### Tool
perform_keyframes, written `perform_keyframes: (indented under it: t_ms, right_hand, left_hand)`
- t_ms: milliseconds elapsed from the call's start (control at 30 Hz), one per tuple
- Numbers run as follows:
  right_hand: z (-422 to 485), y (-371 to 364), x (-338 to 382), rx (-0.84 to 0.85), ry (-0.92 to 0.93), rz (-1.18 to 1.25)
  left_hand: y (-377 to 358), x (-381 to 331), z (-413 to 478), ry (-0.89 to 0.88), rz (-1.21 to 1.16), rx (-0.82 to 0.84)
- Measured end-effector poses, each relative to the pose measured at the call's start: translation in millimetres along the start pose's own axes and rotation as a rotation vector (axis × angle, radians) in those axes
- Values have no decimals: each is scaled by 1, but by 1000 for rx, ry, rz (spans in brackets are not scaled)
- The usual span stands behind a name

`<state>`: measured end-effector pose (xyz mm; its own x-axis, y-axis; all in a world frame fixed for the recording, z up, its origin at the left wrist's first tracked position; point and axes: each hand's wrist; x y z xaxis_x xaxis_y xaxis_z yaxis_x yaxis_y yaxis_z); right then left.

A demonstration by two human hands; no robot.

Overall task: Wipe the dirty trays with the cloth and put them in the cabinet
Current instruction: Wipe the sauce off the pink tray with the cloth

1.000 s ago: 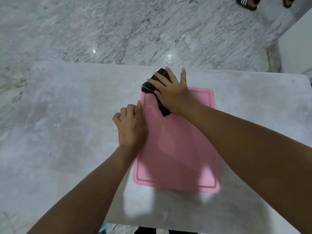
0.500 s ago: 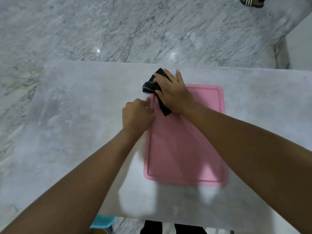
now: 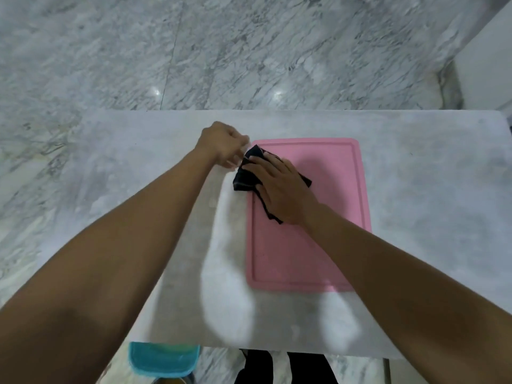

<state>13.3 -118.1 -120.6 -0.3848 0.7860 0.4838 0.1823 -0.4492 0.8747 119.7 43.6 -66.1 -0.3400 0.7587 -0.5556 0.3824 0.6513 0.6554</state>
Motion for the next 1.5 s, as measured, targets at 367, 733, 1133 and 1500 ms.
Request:
perform_keyframes:
  t_ms: [367,733,1133,1500]
  right_hand:
    - [-25,-18,14,89,-46,-61]
    - [-109,-44,59,153,20,-26]
    - [-135,-50,88,76,-63,-7]
    - [-211,-29,53,144,-87,-40]
  left_hand:
    - [-24,-14,21,-123,381,-96]
    - [-42,-1,4,-152,402,-248]
    - [-67,22,-41,-70,326,-280]
    - [-93,30,-43,-42,333,-445]
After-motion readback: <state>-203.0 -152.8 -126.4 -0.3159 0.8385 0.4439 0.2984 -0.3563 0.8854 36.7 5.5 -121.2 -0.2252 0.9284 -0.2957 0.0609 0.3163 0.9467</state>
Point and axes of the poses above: each hand's wrist, its own z-axis towards the middle knuckle, its own y-axis out of the back of the hand, x = y × z, and after that the axes turned 7 degrees about z, right-handed
